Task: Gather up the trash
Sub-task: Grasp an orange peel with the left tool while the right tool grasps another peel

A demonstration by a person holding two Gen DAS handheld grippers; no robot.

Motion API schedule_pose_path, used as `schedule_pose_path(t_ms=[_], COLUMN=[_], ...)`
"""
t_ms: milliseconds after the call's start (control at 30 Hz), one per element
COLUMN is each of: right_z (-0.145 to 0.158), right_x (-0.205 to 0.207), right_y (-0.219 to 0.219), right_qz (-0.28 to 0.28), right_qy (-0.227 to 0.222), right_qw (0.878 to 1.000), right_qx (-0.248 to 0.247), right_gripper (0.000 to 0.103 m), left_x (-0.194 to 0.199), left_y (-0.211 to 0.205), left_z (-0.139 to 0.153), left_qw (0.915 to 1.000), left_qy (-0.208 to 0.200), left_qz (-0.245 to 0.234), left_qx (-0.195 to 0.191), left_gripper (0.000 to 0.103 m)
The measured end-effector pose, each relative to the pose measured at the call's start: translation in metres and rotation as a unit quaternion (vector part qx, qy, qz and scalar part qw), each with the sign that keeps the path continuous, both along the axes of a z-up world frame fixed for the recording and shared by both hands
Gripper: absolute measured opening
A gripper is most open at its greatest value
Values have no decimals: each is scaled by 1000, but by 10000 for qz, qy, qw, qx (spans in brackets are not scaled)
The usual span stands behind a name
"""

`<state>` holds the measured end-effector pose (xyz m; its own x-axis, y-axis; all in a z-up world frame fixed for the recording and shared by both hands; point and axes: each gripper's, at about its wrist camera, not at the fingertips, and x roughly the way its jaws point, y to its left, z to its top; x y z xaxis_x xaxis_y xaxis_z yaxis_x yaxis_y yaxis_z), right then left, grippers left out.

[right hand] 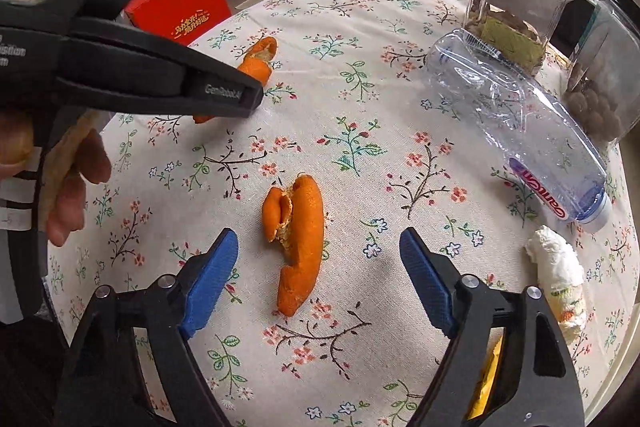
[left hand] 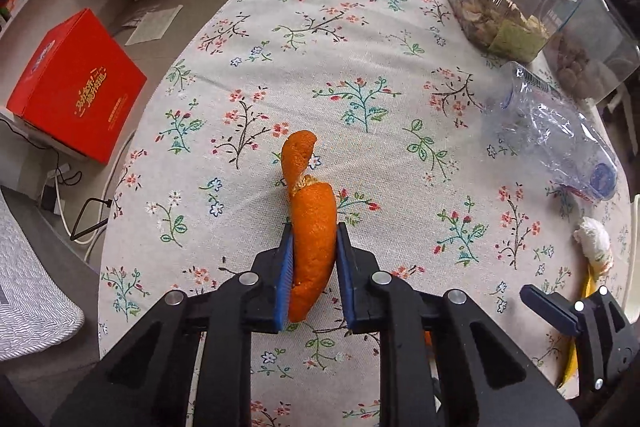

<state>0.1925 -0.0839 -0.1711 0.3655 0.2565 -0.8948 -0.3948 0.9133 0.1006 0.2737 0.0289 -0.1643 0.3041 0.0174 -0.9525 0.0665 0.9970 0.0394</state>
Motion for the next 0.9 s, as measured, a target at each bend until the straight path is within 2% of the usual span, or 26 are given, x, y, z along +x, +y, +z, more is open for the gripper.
schedule_pose_path(t_ms=[67,133,200,267,367,500,733,900], right_z=[-6,-6,-3,1,8,29,82,108], right_x=[3,2,1,2,2,4,7,3], right_y=[8,12,16,18,11,1,-33,-58], right_qz=[21,103,138,103,-54,-273,-808,-1285], right_qy=[55,-86,-93,-36,-43,-273,-1032,-1597], right_qw=[9999,9998,9998,9999,10000,9991,9900,9775], right_qx=[-83,-137,-79,-20,36,182,530,497], right_gripper=[64,56,30,20,17,17,17,17], left_x=[-2,-4,-5,-7,-9,-14,-27,-43], left_y=[4,7,9,10,9,8,0,-13], left_z=[11,22,31,38,48,68,108,130], left_qw=[9999,9996,9992,9988,9979,9953,9856,9767], left_qy=[-122,-267,-371,-461,-598,-871,-1477,-1983], left_qz=[23,41,62,104,169,189,251,294], left_qx=[-57,-82,-99,-133,-206,-381,-778,-761], left_gripper=[20,20,20,20,20,20,20,20])
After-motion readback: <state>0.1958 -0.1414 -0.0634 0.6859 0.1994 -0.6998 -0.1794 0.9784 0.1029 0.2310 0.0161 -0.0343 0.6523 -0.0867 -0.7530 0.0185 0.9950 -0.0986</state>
